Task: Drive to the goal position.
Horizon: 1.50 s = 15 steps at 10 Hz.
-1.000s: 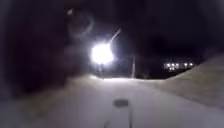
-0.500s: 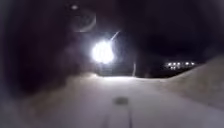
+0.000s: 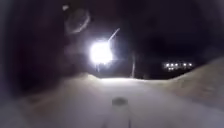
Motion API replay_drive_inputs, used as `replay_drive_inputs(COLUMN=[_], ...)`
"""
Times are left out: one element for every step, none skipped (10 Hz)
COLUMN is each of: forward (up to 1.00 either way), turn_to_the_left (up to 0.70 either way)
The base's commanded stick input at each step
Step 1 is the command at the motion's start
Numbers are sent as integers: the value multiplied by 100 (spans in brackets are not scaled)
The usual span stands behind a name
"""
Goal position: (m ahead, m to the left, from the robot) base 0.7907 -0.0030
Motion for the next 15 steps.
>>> replay_drive_inputs(forward=[100, 100, 100, 100, 100, 100, 100, 100, 100, 100, 100, 100, 100, 100, 100], turn_to_the_left=[30, 35, 39, 19, 0, 0, 0, 0, 0, 6, 19, 32, 40, 40, 23])
